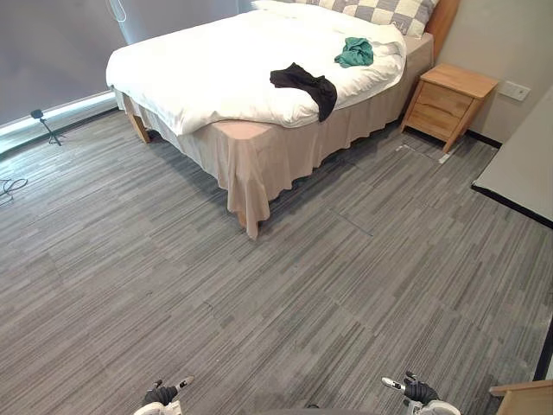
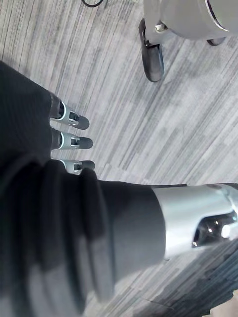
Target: Tidy the bed and pick cloth on bed and put in laundry
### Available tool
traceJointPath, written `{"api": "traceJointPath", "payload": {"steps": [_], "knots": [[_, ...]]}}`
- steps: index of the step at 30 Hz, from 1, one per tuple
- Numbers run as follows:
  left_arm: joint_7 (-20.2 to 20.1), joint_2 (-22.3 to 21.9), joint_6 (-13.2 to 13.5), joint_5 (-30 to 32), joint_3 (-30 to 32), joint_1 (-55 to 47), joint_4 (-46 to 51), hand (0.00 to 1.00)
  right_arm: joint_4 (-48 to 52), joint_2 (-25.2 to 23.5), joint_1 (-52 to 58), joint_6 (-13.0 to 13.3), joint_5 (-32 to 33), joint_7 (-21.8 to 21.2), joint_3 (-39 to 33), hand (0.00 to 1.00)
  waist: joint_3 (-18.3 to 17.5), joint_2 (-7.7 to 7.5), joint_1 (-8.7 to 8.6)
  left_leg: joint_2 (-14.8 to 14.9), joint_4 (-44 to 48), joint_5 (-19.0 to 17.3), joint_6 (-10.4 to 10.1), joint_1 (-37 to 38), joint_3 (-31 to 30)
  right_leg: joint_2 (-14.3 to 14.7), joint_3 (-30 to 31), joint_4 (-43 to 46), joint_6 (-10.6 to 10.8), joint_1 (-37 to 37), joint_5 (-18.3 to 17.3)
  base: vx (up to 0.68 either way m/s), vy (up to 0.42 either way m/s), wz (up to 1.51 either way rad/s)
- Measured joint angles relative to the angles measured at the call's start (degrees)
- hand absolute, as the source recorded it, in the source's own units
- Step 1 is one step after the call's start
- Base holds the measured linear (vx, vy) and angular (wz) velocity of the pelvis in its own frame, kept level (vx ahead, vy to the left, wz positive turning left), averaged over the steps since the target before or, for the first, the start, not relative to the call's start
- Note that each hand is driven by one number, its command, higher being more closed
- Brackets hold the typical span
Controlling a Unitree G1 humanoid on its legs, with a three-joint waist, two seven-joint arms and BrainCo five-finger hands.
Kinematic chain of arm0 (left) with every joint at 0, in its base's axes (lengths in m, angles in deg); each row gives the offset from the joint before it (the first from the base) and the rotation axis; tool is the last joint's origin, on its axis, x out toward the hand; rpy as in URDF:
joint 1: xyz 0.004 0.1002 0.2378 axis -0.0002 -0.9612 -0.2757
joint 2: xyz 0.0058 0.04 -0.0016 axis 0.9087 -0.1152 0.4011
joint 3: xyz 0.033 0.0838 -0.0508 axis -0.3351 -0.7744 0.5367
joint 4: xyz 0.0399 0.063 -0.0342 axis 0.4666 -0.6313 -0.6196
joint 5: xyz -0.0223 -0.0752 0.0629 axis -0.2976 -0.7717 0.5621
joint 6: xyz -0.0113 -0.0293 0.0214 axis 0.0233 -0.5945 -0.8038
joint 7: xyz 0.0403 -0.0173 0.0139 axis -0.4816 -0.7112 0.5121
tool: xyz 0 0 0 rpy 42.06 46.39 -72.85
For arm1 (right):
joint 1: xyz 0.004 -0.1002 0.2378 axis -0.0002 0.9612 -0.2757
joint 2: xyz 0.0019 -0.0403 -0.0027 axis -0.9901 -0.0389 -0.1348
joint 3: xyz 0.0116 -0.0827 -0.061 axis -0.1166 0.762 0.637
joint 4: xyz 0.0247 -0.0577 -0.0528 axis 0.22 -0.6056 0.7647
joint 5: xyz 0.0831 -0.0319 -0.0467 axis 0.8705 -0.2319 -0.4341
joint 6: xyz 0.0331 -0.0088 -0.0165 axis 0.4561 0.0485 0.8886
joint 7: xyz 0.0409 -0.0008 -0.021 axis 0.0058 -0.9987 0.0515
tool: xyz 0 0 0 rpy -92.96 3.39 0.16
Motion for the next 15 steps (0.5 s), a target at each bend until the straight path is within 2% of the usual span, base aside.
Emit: {"api": "traceJointPath", "payload": {"steps": [1,2,3,4,5,7,8,9,10,11,12,13,14,15], "knots": [[-0.01,0.01,0.02,0.00,-0.49,-0.04,-0.01,0.00,0.02,-0.32,-0.14,-0.02,0.28,0.14,0.23,0.00,1.01,-0.13,0.22,-0.12,1.11,-0.88,0.29,-0.30,0.68,-1.29,-1.35,6.96,1.18,-2.89,-0.91,-0.10,0.016,-0.33],[0.01,0.13,0.03,0.00,-0.84,-0.17,-0.02,0.00,0.05,-0.68,-0.29,-0.01,0.31,0.22,0.27,0.00,1.35,-0.41,0.31,-0.36,1.79,-1.32,0.49,-0.26,1.01,-2.39,-2.40,11.79,1.28,-5.20,-1.13,-0.10,0.022,-0.19],[-0.02,0.57,0.07,0.01,-1.74,-0.47,-0.04,0.00,-0.03,-1.62,-0.38,-0.02,0.32,0.35,0.29,0.00,1.78,-1.20,0.16,-1.49,2.10,-1.86,0.93,0.32,1.13,-5.22,-5.04,20.16,0.18,-9.21,-1.87,-0.04,0.028,-0.10],[-0.03,0.82,0.09,0.01,-1.85,-0.76,-0.01,0.00,-0.51,-2.17,0.18,-0.11,0.34,0.35,0.69,0.00,2.19,-1.93,-0.21,-2.06,2.55,-3.13,1.27,1.73,1.08,-6.93,-6.43,24.31,0.07,-11.02,-3.67,0.07,0.024,-0.09],[-0.03,0.84,0.09,0.01,-1.84,-0.97,-0.01,0.00,-0.75,-2.21,0.46,-0.28,0.34,0.32,1.25,0.00,2.35,-1.80,-0.23,-1.86,2.92,-3.73,1.24,2.26,1.06,-6.88,-6.51,24.60,0.73,-11.37,-4.35,0.18,-0.012,-0.03],[-0.91,0.95,0.11,0.02,-1.92,-1.01,-0.01,0.00,-0.83,-2.20,1.18,-0.40,0.92,0.20,1.70,0.00,2.89,-0.54,-1.10,1.01,4.67,-5.81,0.29,3.25,0.33,-4.49,-6.85,18.03,0.42,-12.40,-4.65,0.20,-0.057,0.09],[-1.40,1.22,0.11,0.05,-1.99,-0.46,-0.02,0.00,-0.56,-2.26,1.15,-0.53,1.46,0.18,1.89,0.00,3.24,-0.04,-1.76,2.83,4.47,-6.32,-0.55,3.33,-0.09,-3.15,-7.46,9.70,-0.01,-13.47,-1.91,0.26,-0.107,0.19],[-2.16,1.70,0.26,0.03,-1.95,0.44,0.02,0.00,-0.13,-2.49,1.09,-0.67,2.54,0.18,1.92,0.00,3.69,-0.11,-2.26,3.61,3.79,-6.59,-1.12,3.63,-0.55,-2.84,-7.19,-0.65,0.32,-14.35,3.30,0.28,-0.127,0.17],[-2.27,1.99,0.43,0.04,-1.92,0.62,0.06,0.00,-0.07,-2.63,1.09,-0.68,2.62,0.18,1.91,0.00,3.86,-0.64,-2.37,3.58,3.39,-6.69,-1.30,3.80,-0.61,-3.18,-6.79,-3.89,0.90,-15.04,5.27,0.32,-0.195,0.14],[-2.30,2.87,1.05,-0.04,-1.70,1.18,0.07,0.00,-0.04,-3.27,1.01,-0.71,2.61,0.22,1.81,0.00,5.24,-2.67,-2.55,3.22,3.29,-7.66,-3.05,5.16,-0.84,-5.15,-5.35,-8.82,2.22,-17.37,9.12,0.28,-0.201,0.08],[-2.26,3.13,1.23,-0.07,-1.53,1.19,0.06,0.00,-0.04,-3.54,1.14,-0.75,2.55,0.23,1.68,0.00,5.87,-3.46,-2.66,3.22,3.42,-8.37,-4.07,5.86,-0.98,-5.84,-4.56,-9.57,2.37,-17.53,9.84,0.47,-0.376,0.15],[-2.22,2.65,1.47,-0.03,0.00,0.98,-0.04,0.00,-0.33,-3.99,2.95,-0.88,2.35,0.35,0.77,0.00,6.83,-4.22,-2.86,4.51,3.56,-11.62,-5.82,10.01,-1.71,-6.85,-4.04,-7.50,1.41,-17.48,14.11,0.45,-0.333,0.11],[-2.24,2.09,1.54,-0.02,0.43,1.04,-0.04,0.00,-0.34,-3.90,3.04,-1.01,2.35,0.36,0.32,0.00,7.09,-3.18,-2.94,5.87,3.53,-12.84,-5.03,11.29,-1.99,-5.95,-4.53,-4.35,0.79,-17.88,14.77,0.69,-0.473,0.32],[-2.66,1.66,2.14,-0.02,0.39,1.13,0.02,0.00,-0.26,-3.92,3.36,-1.03,2.43,0.22,-0.79,0.00,5.61,-0.59,-4.01,9.16,3.06,-15.17,-0.18,11.92,-2.73,-4.19,-6.75,3.99,-0.72,-20.94,12.10,0.56,-0.325,0.31]]}}
